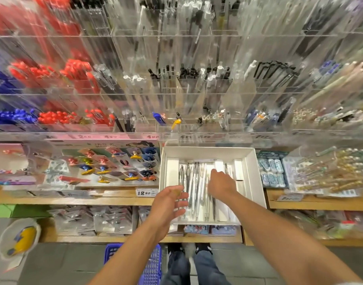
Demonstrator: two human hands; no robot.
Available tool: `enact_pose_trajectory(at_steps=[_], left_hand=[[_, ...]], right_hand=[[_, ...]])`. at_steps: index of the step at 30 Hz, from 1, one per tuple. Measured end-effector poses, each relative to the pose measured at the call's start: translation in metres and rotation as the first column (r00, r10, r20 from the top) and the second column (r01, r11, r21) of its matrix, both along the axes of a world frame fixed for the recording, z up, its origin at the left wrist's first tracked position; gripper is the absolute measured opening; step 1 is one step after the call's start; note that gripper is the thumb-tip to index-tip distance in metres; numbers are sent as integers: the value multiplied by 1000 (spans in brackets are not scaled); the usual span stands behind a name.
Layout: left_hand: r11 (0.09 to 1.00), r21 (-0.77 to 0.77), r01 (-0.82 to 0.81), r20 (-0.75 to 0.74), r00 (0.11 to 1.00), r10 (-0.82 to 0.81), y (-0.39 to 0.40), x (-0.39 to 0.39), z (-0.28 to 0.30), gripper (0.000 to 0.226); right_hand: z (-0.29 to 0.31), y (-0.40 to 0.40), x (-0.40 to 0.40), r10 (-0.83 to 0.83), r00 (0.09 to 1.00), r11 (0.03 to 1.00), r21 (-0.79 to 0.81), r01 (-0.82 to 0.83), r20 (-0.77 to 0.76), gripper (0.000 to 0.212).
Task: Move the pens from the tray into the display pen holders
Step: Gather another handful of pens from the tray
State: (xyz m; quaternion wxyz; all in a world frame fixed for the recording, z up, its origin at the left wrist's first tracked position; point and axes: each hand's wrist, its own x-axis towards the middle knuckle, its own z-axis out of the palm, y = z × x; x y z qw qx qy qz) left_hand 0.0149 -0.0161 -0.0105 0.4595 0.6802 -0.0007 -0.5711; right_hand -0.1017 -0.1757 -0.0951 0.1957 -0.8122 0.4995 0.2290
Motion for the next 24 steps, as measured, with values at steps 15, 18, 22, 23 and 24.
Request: enact_pose_trajectory(at_steps=[15, 18, 22, 23, 24], left_hand=[[997, -55, 53, 62, 997, -49, -19, -1, 6, 19], [991, -51, 121, 99, 988, -115, -21, -4, 7, 20], [994, -75, 82, 20, 997, -81, -17, -4, 8, 28], [996, -69, 60, 24, 998, -58, -15, -3, 6, 29], [997, -63, 33, 25, 999, -31, -13, -2, 3, 30]], right_hand=[[50, -9, -17, -476, 682, 816, 569, 106, 556, 6], [62, -3, -3, -597, 567, 691, 722, 4, 568, 10], [58, 1, 20, -666, 503, 625, 780, -29, 552, 8], [53, -2, 25, -674, 499, 634, 773, 12, 545, 11], [47, -5, 31, -663, 516, 668, 740, 83, 542, 15]])
